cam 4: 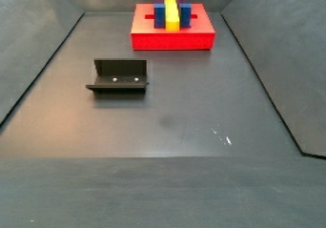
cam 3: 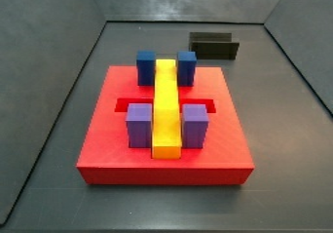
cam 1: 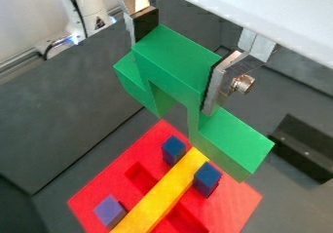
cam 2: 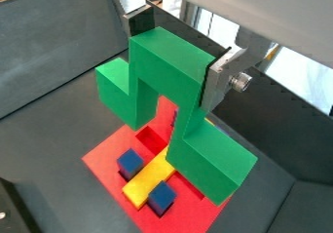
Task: Pick up the green object. Move up. Place the green object on the fixture. Regrasp the green object. Move to above the board. Insert the green object.
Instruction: Insert the green object.
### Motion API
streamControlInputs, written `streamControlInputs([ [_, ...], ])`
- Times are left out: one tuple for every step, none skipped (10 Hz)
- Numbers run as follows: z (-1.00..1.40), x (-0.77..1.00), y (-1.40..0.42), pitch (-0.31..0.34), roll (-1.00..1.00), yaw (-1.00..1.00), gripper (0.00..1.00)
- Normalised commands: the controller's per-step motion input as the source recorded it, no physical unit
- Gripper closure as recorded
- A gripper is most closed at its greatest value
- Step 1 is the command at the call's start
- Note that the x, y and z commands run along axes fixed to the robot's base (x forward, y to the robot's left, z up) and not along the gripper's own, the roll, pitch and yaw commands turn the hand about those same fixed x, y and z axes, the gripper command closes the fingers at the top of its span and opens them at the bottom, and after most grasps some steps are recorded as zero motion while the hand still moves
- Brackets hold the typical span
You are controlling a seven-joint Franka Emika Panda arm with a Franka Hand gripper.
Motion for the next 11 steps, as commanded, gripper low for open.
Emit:
streamControlInputs([
  [-0.53,0.25,-0.01,0.050,-0.27,0.19,1.00],
  [-0.78,0.39,-0.30,0.074,0.00,0.11,1.00],
  [-0.71,0.38,-0.27,0.123,0.00,0.12,1.00],
  [-0.55,0.22,-0.24,0.180,-0.01,0.13,1.00],
  [-0.42,0.00,-0.24,0.170,-0.06,0.07,1.00],
  [-0.54,0.01,-0.25,0.133,0.00,0.00,1.00],
  [-0.55,0.00,-0.22,0.091,-0.01,0.00,1.00],
  [-0.57,0.00,-0.19,0.060,-0.04,0.00,1.00],
  [-0.50,0.00,-0.10,0.043,-0.10,0.00,1.00],
  [-0.28,0.00,0.00,0.000,-0.18,-0.03,1.00],
  [-0.04,0.00,0.06,-0.121,-0.27,-0.06,1.00],
])
